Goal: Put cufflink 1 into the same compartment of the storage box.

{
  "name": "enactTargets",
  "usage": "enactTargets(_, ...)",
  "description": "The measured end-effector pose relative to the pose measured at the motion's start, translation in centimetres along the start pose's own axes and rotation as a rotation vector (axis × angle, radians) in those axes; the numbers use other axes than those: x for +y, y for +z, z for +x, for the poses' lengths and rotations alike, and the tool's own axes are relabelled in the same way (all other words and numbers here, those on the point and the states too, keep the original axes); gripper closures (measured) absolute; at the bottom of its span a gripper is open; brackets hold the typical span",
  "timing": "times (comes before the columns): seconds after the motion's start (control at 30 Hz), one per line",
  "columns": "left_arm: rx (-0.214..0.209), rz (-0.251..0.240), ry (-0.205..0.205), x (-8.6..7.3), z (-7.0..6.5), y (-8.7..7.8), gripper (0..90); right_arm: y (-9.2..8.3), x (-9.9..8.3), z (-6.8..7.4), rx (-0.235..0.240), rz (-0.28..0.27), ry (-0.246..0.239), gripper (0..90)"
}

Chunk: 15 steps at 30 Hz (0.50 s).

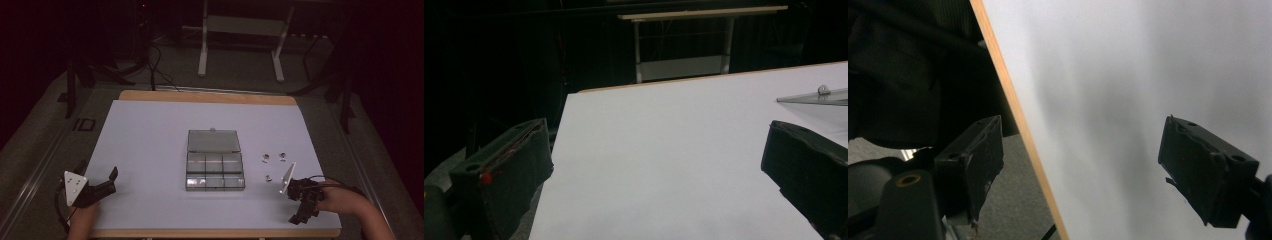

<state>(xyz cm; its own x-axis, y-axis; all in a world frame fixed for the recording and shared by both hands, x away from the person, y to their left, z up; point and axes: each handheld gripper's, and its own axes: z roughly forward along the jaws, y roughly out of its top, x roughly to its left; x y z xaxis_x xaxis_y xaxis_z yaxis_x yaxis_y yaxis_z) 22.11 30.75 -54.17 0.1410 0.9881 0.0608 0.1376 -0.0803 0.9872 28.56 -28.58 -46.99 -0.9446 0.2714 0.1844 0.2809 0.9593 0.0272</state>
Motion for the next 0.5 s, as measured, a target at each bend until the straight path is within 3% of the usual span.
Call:
enactTargets(0.27, -0.001, 0.002, 0.001, 0.0, 0.0, 0.0, 1.0, -0.2, 2.5, -0.2, -0.019, -0.003, -0.057, 18.2)
enactTargets(0.5, -0.001, 0.001, 0.0, 0.0, 0.0, 0.0, 1.0, -1.2, 3.9, -0.8, -0.047, -0.02, -0.059, 21.6)
